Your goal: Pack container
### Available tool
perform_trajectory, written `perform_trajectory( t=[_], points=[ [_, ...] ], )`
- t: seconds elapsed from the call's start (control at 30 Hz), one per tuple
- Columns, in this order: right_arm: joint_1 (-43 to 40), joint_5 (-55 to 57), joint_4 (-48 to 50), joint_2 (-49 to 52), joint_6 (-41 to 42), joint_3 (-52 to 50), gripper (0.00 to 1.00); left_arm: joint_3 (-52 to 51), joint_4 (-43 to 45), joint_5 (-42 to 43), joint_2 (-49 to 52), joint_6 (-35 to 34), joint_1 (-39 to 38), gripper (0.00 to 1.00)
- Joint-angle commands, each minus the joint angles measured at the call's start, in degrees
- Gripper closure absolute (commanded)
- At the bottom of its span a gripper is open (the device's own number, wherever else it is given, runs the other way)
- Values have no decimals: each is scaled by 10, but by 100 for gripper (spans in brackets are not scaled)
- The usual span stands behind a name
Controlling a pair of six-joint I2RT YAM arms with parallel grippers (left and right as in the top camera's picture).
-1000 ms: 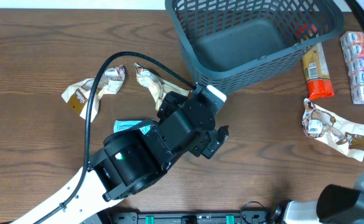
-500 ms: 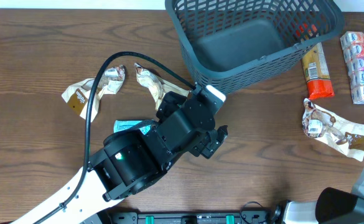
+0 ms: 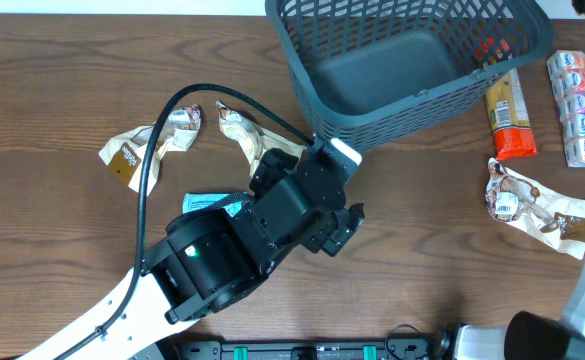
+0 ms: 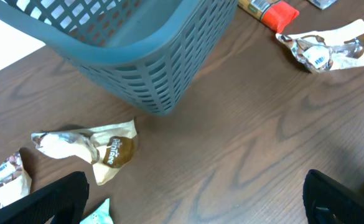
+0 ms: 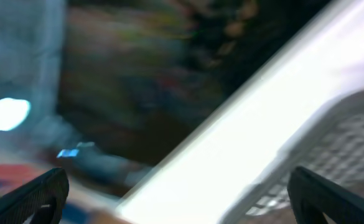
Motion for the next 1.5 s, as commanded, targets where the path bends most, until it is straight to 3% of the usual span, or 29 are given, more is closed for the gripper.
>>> perform_trajectory(
  t=[0.0,0.2,0.5,0.8,1.03,1.27,1.47],
  points=[
    [30,165,-68,-26,-266,55,1,9,-1,-7,-3,2,3,1],
    [26,311,-238,-14,-450,92,1,9,-1,-7,-3,6,3,1],
    [11,320,-449,94,-636,92,1,9,-3,-7,-3,27,3,1],
    [12,281,-465,152,-634,96,1,9,-5,3,-3,27,3,1],
    [33,244,-463,152,-643,187,1,9,-5,103,-3,26,3,2],
    [38,171,-453,152,-647,283,1,9,-5,117,-3,24,3,1],
    [38,169,-447,164,-622,286,1,9,-8,153,-3,25,3,1]
  ],
)
